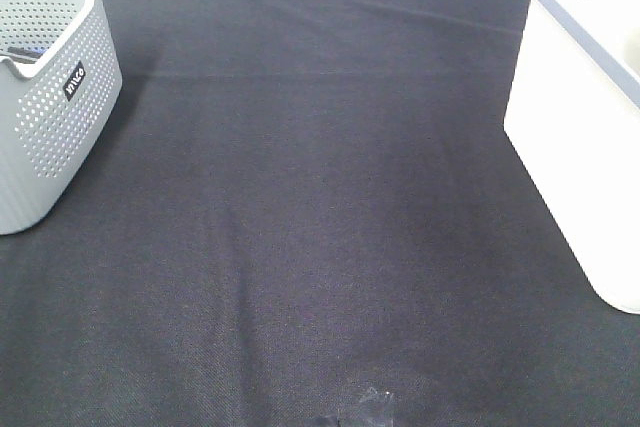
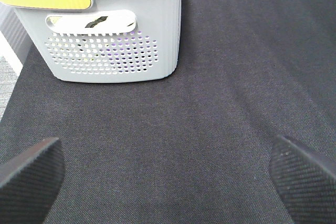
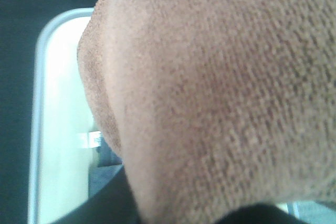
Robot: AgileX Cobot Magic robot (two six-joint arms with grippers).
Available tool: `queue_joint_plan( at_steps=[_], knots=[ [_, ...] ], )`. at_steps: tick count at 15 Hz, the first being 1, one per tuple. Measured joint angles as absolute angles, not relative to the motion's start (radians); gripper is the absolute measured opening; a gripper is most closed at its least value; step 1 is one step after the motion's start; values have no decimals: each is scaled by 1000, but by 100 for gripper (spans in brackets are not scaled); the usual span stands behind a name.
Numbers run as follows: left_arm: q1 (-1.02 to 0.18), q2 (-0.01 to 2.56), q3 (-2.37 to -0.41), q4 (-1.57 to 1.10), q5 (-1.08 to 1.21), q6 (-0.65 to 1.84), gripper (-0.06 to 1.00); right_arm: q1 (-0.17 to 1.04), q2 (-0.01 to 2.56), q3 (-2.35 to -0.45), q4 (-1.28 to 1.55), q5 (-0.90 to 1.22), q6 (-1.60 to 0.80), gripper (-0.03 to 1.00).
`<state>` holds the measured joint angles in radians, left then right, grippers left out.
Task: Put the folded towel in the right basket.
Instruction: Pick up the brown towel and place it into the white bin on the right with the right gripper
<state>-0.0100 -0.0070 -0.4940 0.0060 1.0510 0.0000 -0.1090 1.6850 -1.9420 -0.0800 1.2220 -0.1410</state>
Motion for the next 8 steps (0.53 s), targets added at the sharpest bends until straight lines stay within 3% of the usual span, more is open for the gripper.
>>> queue_joint_plan(
  at_steps=[8],
  knots=[
    [-10,-7,-494,6,1051,0,99,-121,1881,-1942,-55,1220,-123,22]
  ],
)
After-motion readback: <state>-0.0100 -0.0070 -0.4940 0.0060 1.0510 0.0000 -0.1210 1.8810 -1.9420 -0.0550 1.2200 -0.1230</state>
